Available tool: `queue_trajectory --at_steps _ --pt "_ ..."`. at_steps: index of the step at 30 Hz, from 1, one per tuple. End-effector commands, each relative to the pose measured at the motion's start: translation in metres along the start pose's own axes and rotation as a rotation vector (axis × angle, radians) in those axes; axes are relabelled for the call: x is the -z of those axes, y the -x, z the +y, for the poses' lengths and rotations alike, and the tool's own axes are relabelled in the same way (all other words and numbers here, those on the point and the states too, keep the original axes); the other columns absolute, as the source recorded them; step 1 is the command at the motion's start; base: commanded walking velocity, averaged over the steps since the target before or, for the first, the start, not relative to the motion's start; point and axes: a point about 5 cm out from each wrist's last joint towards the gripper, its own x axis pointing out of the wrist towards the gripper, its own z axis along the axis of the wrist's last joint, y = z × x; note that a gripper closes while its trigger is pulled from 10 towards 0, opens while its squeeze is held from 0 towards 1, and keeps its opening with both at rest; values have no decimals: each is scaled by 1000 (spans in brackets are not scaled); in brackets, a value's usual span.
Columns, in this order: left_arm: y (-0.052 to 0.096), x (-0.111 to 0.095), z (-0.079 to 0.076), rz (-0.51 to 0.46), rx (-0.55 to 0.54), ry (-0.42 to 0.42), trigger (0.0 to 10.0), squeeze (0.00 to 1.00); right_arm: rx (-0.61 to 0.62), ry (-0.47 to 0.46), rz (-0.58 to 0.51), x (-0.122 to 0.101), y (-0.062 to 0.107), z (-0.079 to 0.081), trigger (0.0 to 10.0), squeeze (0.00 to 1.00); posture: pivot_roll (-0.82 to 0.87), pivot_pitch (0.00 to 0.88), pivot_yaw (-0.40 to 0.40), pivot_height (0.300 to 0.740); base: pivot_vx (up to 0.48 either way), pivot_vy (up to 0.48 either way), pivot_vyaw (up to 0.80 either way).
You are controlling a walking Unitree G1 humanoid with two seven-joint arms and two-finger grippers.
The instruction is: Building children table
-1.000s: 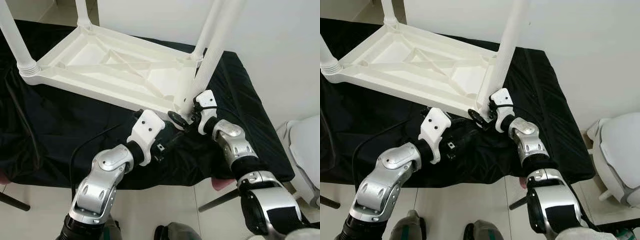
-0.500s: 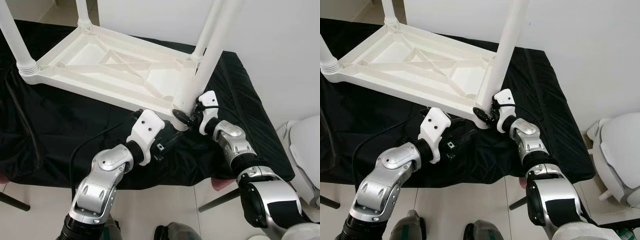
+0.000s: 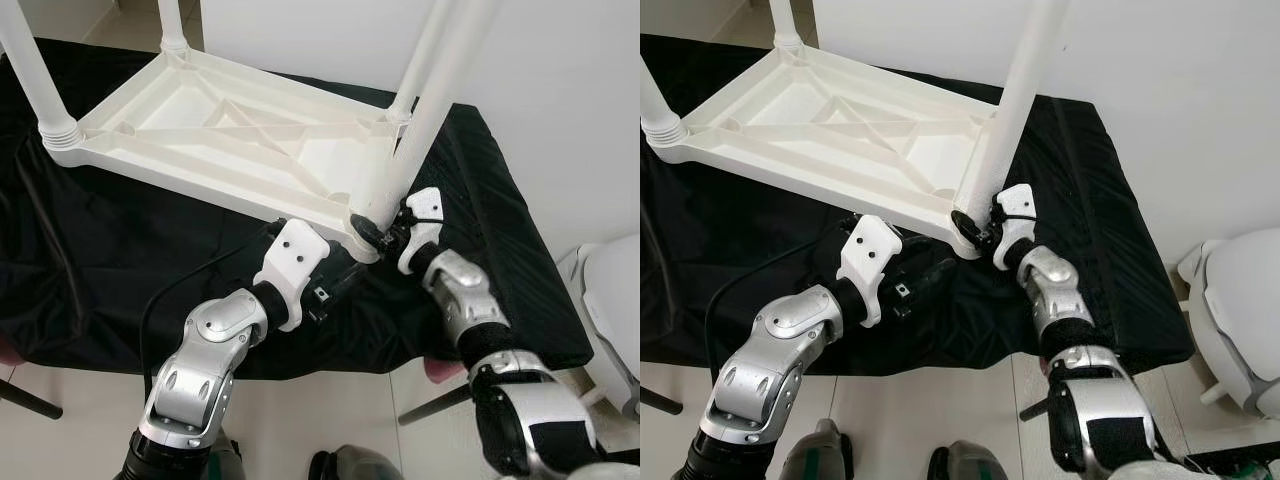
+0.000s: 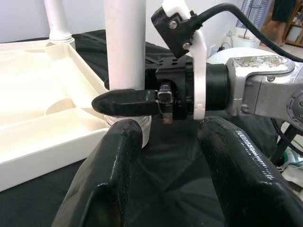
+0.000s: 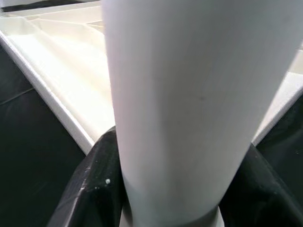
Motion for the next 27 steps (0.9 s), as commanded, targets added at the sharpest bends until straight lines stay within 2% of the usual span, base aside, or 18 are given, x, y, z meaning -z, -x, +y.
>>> queue_trajectory --at_steps 1,5,6,8,9,11,13,16,18,19,20,21,23,26,27 --pt "-1 -1 1 -3 -81 5 10000 0 81 7 45 8 8 -8 10000 0 33 41 -123 740 0 0 0" --pt "0 -1 0 0 -72 6 10000 0 271 20 5 -5 20 -19 10000 0 26 42 -113 740 0 0 0" --pt "0 -1 0 0 -72 6 10000 0 271 20 5 -5 20 -19 10000 0 26 42 -113 740 0 0 0" --pt "0 -1 0 3 -66 4 10000 0 403 41 1 -8 30 -28 10000 0 22 44 -110 740 0 0 0" --pt "0 -1 0 3 -66 4 10000 0 403 41 1 -8 30 -28 10000 0 22 44 -110 740 0 0 0" --pt "0 0 0 4 -64 4 10000 0 521 55 8 -8 38 -31 10000 0 20 44 -108 740 0 0 0" --pt "0 0 0 4 -63 4 10000 0 567 57 16 -7 41 -31 10000 0 20 44 -108 740 0 0 0" --pt "-1 0 0 3 -59 5 10000 0 778 62 11 -6 49 -20 10000 0 18 42 -107 740 0 0 0" --pt "-1 0 0 3 -59 5 10000 0 778 62 11 -6 49 -20 10000 0 18 42 -107 740 0 0 0" --pt "-1 0 0 3 -59 5 10000 0 816 49 8 -7 48 -11 10000 0 23 40 -108 740 0 0 0" --pt "-1 0 0 3 -59 5 10000 0 816 49 8 -7 48 -11 10000 0 23 40 -108 740 0 0 0" --pt "-1 -1 0 3 -59 5 10000 0 794 36 4 -9 44 -1 10000 0 23 40 -108 740 0 0 0" --pt "-1 -1 1 2 -60 5 10000 0 779 37 7 -10 42 3 10000 0 23 38 -108 740 0 0 0" --pt "-2 -1 0 2 -61 4 10000 0 751 39 29 -9 41 2 10000 0 25 37 -112 740 0 0 0" --pt "-2 -1 0 3 -61 3 10000 0 749 38 40 -8 42 0 10000 71 25 37 -112 740 0 0 0"
